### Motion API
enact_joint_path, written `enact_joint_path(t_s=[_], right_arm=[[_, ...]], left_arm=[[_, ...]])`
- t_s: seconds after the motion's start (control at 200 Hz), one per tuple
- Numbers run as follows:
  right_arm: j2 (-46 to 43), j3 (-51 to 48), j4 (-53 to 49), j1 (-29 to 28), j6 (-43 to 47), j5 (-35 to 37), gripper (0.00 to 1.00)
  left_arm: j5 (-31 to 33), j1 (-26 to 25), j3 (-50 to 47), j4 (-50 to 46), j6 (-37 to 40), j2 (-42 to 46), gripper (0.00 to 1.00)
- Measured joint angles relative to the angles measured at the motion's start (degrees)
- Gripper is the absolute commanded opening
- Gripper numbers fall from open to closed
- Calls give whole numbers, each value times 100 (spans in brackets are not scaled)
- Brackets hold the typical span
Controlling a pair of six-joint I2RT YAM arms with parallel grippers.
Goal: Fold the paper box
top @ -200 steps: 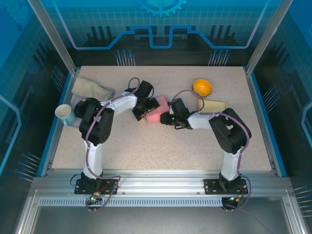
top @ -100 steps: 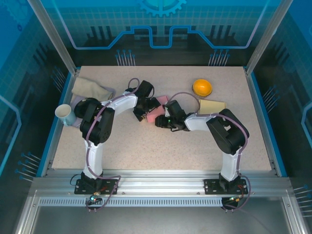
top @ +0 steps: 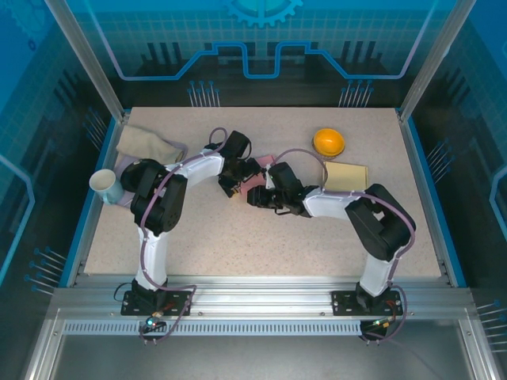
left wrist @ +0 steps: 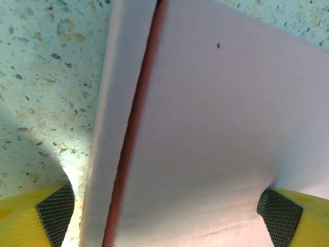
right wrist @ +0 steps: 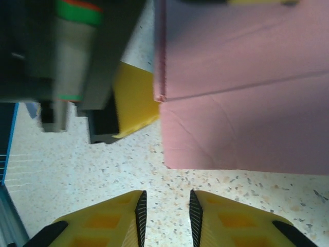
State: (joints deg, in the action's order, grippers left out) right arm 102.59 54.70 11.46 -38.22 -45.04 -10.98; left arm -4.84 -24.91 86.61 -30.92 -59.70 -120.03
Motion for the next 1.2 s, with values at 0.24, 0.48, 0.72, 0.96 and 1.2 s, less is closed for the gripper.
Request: enact_joint_path(t_s=[0.24,0.48,0.72,0.96,1.2], right_arm=[[-37,-94,282,-28,-146,7,49],[-39,-898,1311,-374,-428,361,51],[376,-1694,3254,-444,-1029,697,53],[1252,-1484,4911,-444,-1674,710,54],[1499,-1263,5121,-455,-1982,713,54]], left_arm=[[0,0,-2,2,0,0,97],[0,0,-2,7,-2,0,97],[-2,0,-4,11,-2,0,97],[-17,0,-13,24,-2,0,97],[-20,0,-13,28,-2,0,97]])
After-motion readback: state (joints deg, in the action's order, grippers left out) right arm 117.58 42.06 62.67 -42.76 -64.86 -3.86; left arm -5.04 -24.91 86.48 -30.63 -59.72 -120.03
